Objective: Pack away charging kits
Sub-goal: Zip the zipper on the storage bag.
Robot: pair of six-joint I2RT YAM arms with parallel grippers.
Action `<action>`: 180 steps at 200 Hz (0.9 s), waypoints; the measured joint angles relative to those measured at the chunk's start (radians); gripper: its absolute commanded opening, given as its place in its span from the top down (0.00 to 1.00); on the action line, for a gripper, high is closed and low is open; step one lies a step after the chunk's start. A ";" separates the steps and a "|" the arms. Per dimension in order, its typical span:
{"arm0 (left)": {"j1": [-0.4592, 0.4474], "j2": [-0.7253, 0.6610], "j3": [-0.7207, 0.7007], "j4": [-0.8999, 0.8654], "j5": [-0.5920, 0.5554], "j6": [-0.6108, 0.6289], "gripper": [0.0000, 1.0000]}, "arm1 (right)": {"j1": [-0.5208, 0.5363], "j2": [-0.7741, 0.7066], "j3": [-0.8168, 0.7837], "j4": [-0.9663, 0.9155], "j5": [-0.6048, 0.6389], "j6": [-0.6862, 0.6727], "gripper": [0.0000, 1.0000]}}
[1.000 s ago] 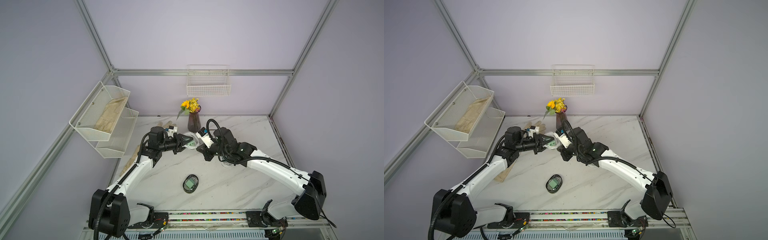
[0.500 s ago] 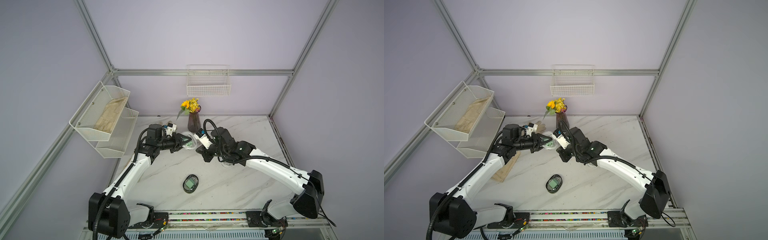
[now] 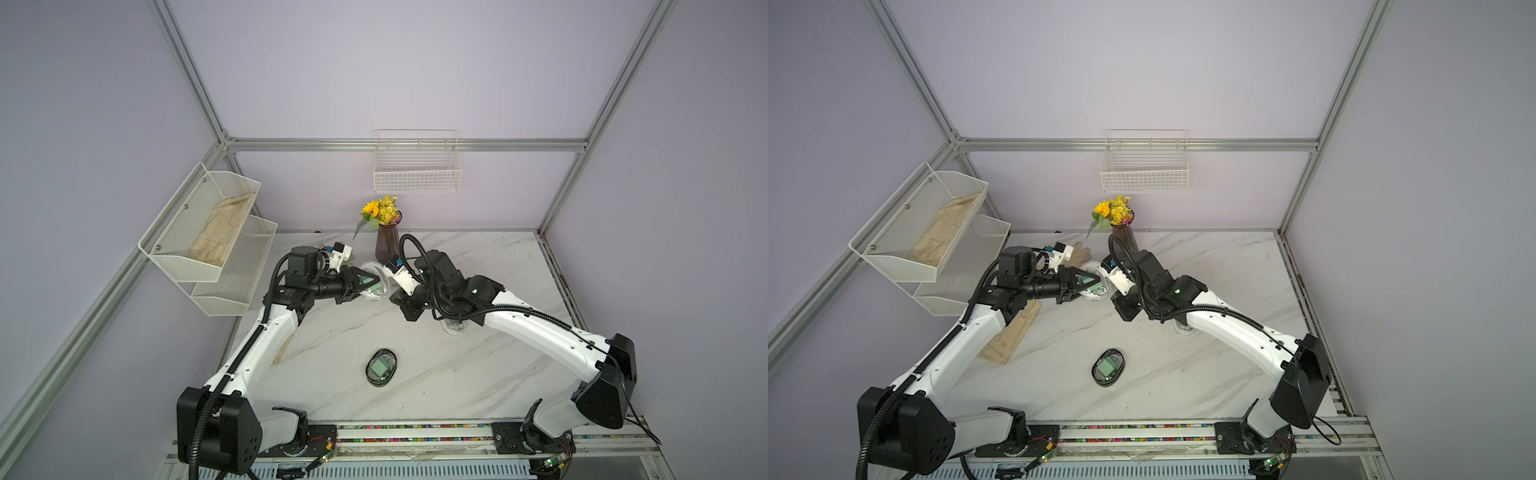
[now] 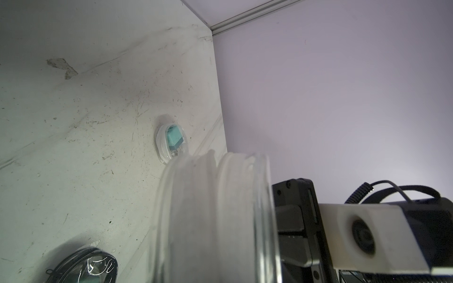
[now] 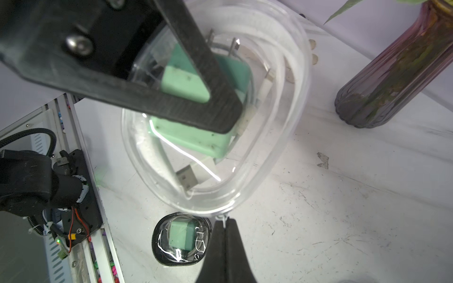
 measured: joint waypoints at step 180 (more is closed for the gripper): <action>-0.104 -0.058 -0.044 0.057 0.228 0.296 1.00 | -0.012 0.244 0.687 -0.498 0.009 -0.258 1.00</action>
